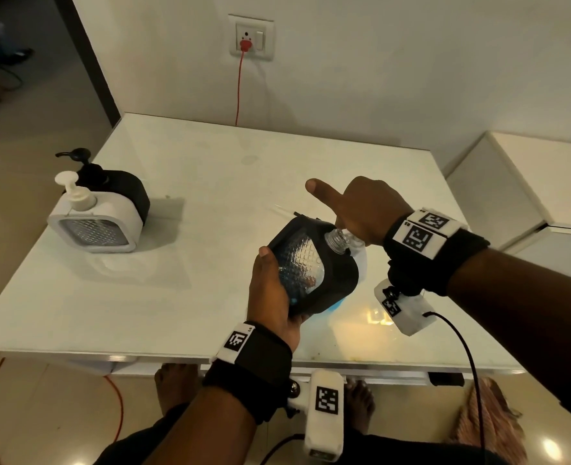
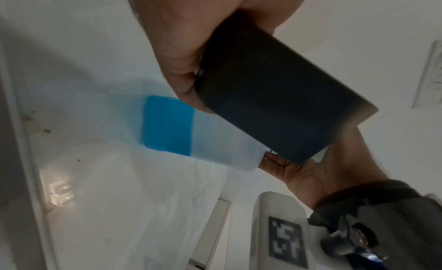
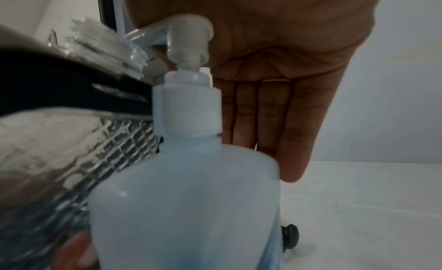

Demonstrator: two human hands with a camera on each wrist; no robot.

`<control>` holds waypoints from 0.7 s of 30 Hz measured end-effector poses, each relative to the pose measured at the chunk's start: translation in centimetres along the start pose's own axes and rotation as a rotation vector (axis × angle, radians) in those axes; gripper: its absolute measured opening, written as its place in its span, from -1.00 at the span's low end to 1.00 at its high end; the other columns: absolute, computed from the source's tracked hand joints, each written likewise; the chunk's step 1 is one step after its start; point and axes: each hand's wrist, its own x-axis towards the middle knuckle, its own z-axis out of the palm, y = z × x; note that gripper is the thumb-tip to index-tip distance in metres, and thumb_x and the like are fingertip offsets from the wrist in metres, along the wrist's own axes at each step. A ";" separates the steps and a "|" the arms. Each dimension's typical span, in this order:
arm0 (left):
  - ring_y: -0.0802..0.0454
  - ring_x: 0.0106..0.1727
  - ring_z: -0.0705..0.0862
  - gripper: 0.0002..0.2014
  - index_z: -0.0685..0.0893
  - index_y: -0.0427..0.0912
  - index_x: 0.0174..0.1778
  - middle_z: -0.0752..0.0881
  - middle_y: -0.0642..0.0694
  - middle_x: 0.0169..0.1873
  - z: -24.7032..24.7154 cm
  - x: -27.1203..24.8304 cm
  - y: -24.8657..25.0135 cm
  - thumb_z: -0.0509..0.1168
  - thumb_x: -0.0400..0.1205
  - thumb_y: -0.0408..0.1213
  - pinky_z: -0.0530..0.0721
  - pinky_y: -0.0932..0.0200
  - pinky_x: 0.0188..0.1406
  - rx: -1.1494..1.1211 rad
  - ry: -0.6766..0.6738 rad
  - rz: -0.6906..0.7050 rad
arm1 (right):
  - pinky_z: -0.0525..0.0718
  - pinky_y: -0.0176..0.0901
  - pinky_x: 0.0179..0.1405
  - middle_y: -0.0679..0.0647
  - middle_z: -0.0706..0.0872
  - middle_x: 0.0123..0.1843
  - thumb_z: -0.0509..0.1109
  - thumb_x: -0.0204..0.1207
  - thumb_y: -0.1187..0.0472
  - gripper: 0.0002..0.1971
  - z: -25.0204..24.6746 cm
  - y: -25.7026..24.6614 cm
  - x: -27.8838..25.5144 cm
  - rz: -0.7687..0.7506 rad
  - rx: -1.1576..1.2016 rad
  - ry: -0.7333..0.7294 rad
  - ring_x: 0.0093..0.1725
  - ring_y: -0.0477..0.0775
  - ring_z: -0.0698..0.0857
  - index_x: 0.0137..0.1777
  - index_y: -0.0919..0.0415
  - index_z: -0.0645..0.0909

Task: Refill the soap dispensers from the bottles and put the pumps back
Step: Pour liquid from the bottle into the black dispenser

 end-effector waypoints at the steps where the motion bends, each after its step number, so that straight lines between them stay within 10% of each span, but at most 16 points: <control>1: -0.33 0.41 0.73 -0.49 0.65 0.18 0.52 0.74 -0.17 0.42 0.0 0.0 0.0 0.10 0.79 0.33 0.80 -0.39 0.24 -0.001 -0.004 -0.002 | 0.71 0.18 0.15 0.12 0.81 -0.34 -0.17 0.31 -0.74 0.11 -0.1 0.0 0.0 0.003 0.010 -0.016 -0.27 0.15 0.76 -0.30 0.33 0.75; 7: -0.32 0.42 0.73 -0.48 0.65 0.20 0.52 0.74 -0.15 0.43 0.0 0.2 0.0 0.10 0.78 0.35 0.80 -0.39 0.24 0.002 -0.008 0.010 | 0.79 0.13 0.08 0.08 0.63 -0.56 -0.16 0.33 -0.74 0.01 -1.2 -0.7 0.0 0.034 0.076 -0.116 -0.51 0.11 0.63 -0.34 0.24 0.65; 13: -0.32 0.39 0.73 -0.51 0.64 0.18 0.51 0.73 -0.18 0.41 0.3 -0.1 0.1 0.10 0.80 0.31 0.86 -0.27 0.10 0.013 0.013 0.006 | 0.71 0.17 0.15 0.09 0.73 -0.44 -0.17 0.33 -0.71 0.00 0.1 0.3 0.4 -0.047 -0.025 -0.020 -0.32 0.13 0.72 -0.43 0.26 0.63; 18: -0.32 0.39 0.73 -0.51 0.63 0.19 0.52 0.72 -0.18 0.42 0.2 -0.1 0.2 0.09 0.80 0.32 0.82 -0.34 0.20 0.013 0.013 0.007 | 0.73 0.06 0.03 0.06 0.72 -0.41 -0.32 0.04 -0.86 0.32 -0.2 0.1 0.8 -0.069 -0.038 -0.081 -0.38 0.10 0.70 0.01 0.32 0.75; 21: -0.32 0.38 0.74 -0.50 0.63 0.19 0.53 0.74 -0.17 0.42 0.2 -0.1 0.2 0.08 0.80 0.32 0.83 -0.32 0.18 0.021 0.012 -0.002 | 0.76 0.12 0.11 0.13 0.77 -0.39 -0.22 0.15 -0.82 0.17 -0.8 -0.2 0.5 -0.011 0.035 -0.097 -0.47 0.11 0.67 -0.23 0.32 0.70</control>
